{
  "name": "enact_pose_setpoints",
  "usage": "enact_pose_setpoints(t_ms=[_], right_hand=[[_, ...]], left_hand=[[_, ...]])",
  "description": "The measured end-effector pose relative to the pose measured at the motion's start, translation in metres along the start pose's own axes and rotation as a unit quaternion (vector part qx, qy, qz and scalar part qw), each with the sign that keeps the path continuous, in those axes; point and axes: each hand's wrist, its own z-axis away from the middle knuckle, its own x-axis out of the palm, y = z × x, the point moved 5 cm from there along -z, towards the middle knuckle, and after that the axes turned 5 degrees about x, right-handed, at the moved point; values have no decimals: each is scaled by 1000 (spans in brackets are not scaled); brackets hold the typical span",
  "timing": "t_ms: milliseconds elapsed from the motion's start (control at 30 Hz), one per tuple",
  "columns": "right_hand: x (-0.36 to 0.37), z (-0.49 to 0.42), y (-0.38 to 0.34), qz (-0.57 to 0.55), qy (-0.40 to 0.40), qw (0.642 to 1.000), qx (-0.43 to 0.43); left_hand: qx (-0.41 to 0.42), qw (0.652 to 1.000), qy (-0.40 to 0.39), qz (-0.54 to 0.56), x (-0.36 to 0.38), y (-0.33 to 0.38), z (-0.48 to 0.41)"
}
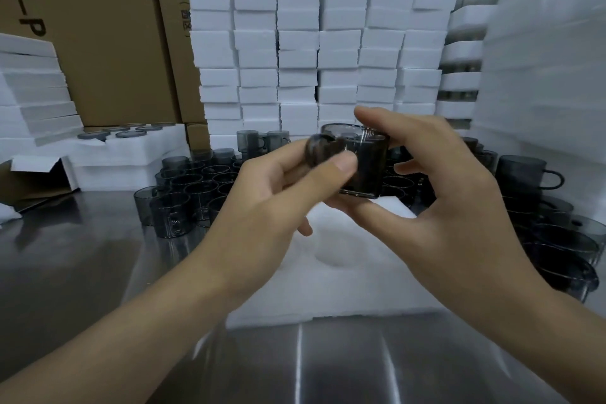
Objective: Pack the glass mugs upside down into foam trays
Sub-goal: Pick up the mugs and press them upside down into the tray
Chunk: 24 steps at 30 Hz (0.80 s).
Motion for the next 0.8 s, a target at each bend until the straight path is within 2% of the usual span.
enact_pose_setpoints(t_ms=[133,233,367,433,500,633,733,800], right_hand=[[0,-1,4,-38,-11,998,56],[-1,-2,3,-55,-6,996,64],[-7,-3,1,-23,23,999,40],[-9,-4,-1,3,30,999,19],[-10,-4,-3,15,33,999,-5],[-4,-2,-9,42,15,998,-49],[2,4,-14,72,5,993,-92],[7,7,-15,50,-11,993,-107]], left_hand=[[-39,995,-15,87,-3,-3,-2],[-68,986,-21,151,-2,-4,-2],[-74,995,50,53,-7,-7,-3],[-59,993,98,-7,-11,-8,-3],[-34,992,114,-45,-12,-6,-2],[-20,991,95,-90,-9,-5,0],[-39,999,18,-16,1,-1,1],[-28,1000,-3,12,6,3,1]])
